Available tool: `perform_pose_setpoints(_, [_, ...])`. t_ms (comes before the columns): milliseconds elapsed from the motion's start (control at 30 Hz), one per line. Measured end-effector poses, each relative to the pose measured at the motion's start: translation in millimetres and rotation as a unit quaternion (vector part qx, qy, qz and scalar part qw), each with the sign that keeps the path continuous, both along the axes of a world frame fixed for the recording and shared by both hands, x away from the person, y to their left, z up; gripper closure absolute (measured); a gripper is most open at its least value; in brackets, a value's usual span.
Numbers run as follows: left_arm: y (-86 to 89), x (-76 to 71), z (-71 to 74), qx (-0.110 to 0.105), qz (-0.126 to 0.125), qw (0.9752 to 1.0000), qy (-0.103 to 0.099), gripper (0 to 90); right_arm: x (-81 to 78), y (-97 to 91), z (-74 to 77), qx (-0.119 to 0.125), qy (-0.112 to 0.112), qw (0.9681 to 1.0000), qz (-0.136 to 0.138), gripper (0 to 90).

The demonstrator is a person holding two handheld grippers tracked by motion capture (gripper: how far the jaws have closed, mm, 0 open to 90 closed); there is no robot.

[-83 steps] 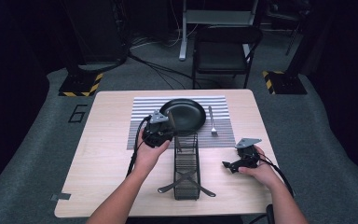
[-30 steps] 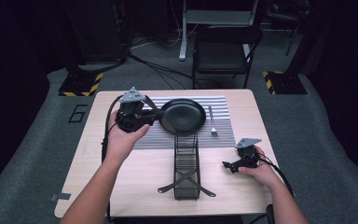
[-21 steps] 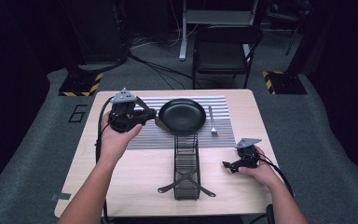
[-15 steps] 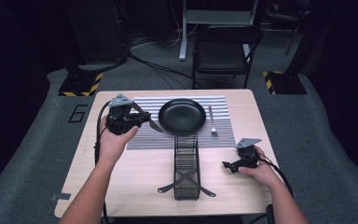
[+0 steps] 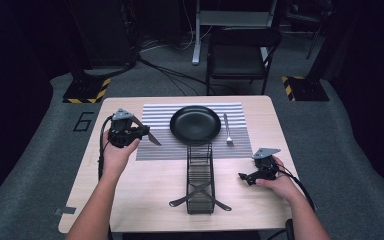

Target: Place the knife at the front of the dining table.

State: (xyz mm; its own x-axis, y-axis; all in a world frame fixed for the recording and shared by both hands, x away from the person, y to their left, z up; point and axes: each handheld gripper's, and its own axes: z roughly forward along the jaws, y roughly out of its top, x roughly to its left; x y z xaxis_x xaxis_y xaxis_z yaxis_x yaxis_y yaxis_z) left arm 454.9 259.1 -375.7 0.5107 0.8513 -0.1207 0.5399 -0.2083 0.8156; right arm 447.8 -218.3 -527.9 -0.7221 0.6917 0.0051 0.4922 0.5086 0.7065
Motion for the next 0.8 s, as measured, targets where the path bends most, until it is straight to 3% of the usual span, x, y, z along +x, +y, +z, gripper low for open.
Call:
perform_pose_setpoints(367, [6.3, 8.0, -18.8, 0.014, 0.01, 0.9997, 0.019, 82.7, 0.0, 0.0, 0.0, 0.0, 0.0, 1.0, 0.0, 0.0])
perform_pose_setpoints(600, [3.7, 23.5, -31.1, 0.033, -0.003, 0.9989, 0.032, 82.6, 0.0, 0.0, 0.0, 0.0, 0.0, 1.0, 0.0, 0.0])
perform_pose_setpoints(800, [0.5, 34.0, -33.4, 0.01, 0.017, 0.9995, 0.023, 82.3, 0.1, 0.0, 0.0, 0.0, 0.0, 1.0, 0.0, 0.0])
